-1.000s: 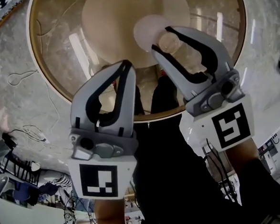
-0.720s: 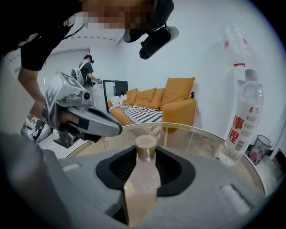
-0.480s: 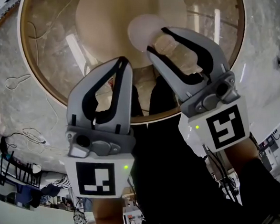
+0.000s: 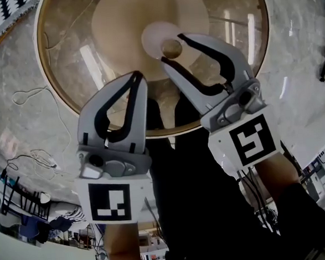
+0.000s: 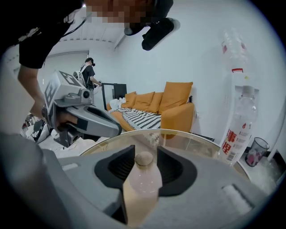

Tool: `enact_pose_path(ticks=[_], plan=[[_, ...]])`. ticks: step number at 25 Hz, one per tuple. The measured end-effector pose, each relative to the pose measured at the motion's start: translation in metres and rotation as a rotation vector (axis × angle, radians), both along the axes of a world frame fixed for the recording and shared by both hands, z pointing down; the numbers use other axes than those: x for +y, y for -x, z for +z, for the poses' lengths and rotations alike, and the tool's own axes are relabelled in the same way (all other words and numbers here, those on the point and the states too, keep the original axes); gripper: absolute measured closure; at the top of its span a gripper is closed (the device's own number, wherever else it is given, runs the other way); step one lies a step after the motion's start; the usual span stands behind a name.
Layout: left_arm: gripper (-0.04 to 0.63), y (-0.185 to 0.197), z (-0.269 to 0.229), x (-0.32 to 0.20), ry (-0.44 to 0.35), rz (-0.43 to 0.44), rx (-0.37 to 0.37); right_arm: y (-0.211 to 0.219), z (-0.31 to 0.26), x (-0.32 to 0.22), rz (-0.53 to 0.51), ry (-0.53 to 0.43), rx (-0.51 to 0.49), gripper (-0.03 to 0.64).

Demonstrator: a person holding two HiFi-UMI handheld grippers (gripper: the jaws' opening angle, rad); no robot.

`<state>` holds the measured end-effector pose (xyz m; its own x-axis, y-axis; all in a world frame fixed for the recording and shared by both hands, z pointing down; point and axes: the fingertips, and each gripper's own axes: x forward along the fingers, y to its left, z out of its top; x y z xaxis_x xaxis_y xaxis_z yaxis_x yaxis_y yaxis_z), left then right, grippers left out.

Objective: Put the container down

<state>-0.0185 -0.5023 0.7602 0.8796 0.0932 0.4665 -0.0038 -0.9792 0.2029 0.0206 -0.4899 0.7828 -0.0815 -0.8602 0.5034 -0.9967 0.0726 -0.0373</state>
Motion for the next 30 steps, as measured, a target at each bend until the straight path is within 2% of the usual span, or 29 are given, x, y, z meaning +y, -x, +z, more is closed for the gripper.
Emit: enact_pose_path(ticks=[5, 9, 10, 13, 18, 23, 27, 30], plan=[[0.589, 0.01, -0.014, -0.003, 0.02, -0.037, -0.013, -0.005, -0.025, 0.001, -0.005, 0.016, 0.015, 0.471], [0.589, 0.015, -0.008, -0.005, 0.032, -0.058, -0.021, 0.0, -0.023, 0.005, -0.02, 0.019, 0.022, 0.604], [0.589, 0.013, -0.013, -0.001, 0.032, -0.057, -0.014, 0.002, -0.026, 0.013, -0.033, 0.03, 0.017, 0.62], [0.589, 0.004, -0.049, 0.01, 0.021, -0.045, 0.015, 0.001, -0.058, 0.03, -0.043, 0.044, -0.026, 0.621], [0.589, -0.005, -0.143, 0.025, 0.004, -0.018, 0.03, -0.02, -0.155, 0.048, 0.035, 0.031, -0.022, 0.621], [0.589, -0.003, -0.186, 0.033, -0.016, -0.009, 0.034, -0.025, -0.194, 0.061, 0.095, 0.036, -0.057, 0.621], [0.589, -0.002, -0.208, 0.048, 0.01, -0.032, 0.023, -0.018, -0.231, 0.068, 0.031, -0.02, -0.066, 0.621], [0.589, -0.002, -0.227, 0.064, 0.022, -0.019, 0.019, -0.017, -0.253, 0.075, -0.01, -0.019, -0.06, 0.623]])
